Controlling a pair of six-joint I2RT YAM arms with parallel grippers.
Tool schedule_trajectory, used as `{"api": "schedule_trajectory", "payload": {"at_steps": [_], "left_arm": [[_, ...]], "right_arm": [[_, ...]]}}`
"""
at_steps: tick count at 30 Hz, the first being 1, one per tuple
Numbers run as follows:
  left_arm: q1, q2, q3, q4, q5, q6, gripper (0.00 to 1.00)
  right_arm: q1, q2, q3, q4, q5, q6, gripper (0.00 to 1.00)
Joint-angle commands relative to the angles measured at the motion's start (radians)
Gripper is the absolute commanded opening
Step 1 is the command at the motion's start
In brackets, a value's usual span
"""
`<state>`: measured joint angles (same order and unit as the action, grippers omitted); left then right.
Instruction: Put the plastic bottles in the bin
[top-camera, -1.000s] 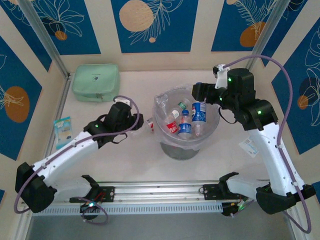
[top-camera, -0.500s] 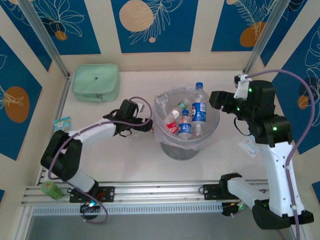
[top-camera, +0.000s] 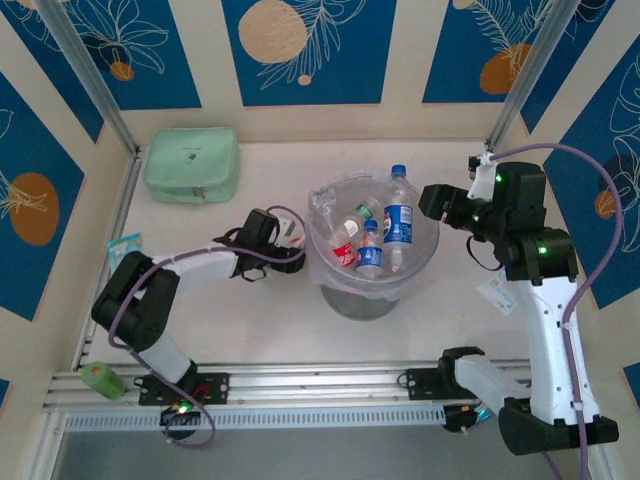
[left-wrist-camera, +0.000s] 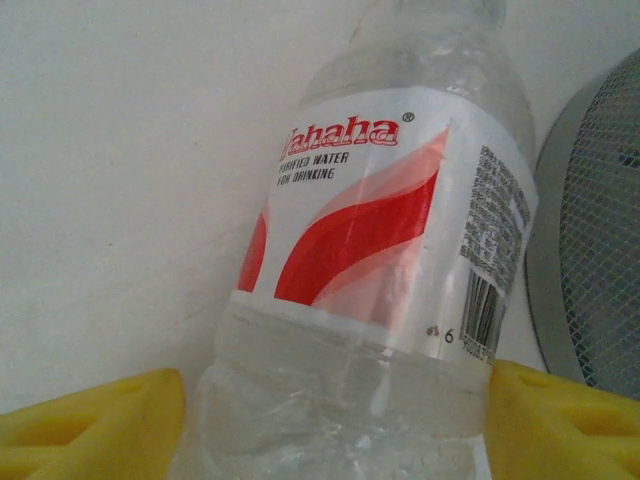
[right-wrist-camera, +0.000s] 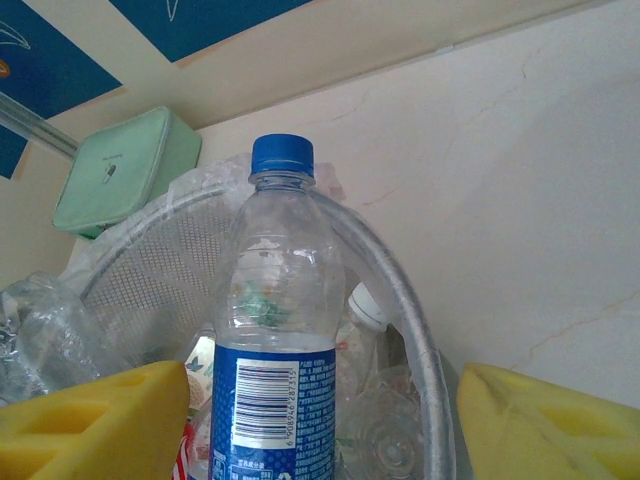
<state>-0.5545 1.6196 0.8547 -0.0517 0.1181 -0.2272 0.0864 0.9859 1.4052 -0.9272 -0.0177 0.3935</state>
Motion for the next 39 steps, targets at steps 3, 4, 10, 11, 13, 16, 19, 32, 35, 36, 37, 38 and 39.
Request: {"api": "schedule_trajectory", "payload": {"at_steps": [3, 4, 10, 11, 13, 16, 19, 32, 35, 36, 37, 38, 39], "left_arm": [[0.005, -0.080, -0.005, -0.085, -0.079, -0.011, 0.61], [0.005, -0.104, 0.004, -0.113, -0.097, -0.011, 0.61], [0.021, -0.303, 0.084, -0.276, -0.223, 0.029, 0.53], [0.021, -0.337, 0.101, -0.299, -0.246, 0.039, 0.52], [0.024, -0.415, 0.154, -0.355, -0.300, 0.058, 0.52], [0.024, -0.520, 0.260, -0.404, -0.318, 0.040, 0.49], [0.002, -0.594, 0.359, -0.368, -0.180, -0.028, 0.45], [-0.418, -0.302, 0.521, 0.139, -0.211, -0.430, 0.39], [-0.474, -0.271, 0.549, 0.063, -0.337, -0.442, 0.40], [-0.492, -0.275, 0.547, 0.053, -0.377, -0.439, 0.41], [-0.509, -0.279, 0.543, 0.041, -0.411, -0.427, 0.42], [-0.523, -0.284, 0.542, 0.029, -0.439, -0.414, 0.43], [-0.535, -0.286, 0.543, 0.010, -0.470, -0.407, 0.44]], "right_arm": [[-0.003, 0.001, 0.009, 0.032, -0.045, 0.015, 0.72], [-0.004, -0.001, 0.009, 0.033, -0.047, 0.015, 0.72], [-0.004, 0.014, 0.032, 0.061, -0.087, 0.022, 0.72], [-0.004, 0.014, 0.034, 0.068, -0.096, 0.026, 0.72], [-0.004, 0.015, 0.038, 0.081, -0.120, 0.035, 0.72], [-0.003, 0.015, 0.043, 0.103, -0.150, 0.055, 0.72], [0.005, 0.019, 0.040, 0.146, -0.176, 0.092, 0.71], [0.069, 0.037, 0.080, 0.292, -0.253, 0.173, 0.71], [0.073, 0.041, 0.088, 0.278, -0.251, 0.164, 0.71], [0.077, 0.047, 0.090, 0.275, -0.256, 0.164, 0.71], [0.081, 0.055, 0.093, 0.270, -0.260, 0.161, 0.71], [0.088, 0.062, 0.097, 0.264, -0.260, 0.157, 0.71], [0.098, 0.070, 0.101, 0.260, -0.254, 0.153, 0.71]]}}
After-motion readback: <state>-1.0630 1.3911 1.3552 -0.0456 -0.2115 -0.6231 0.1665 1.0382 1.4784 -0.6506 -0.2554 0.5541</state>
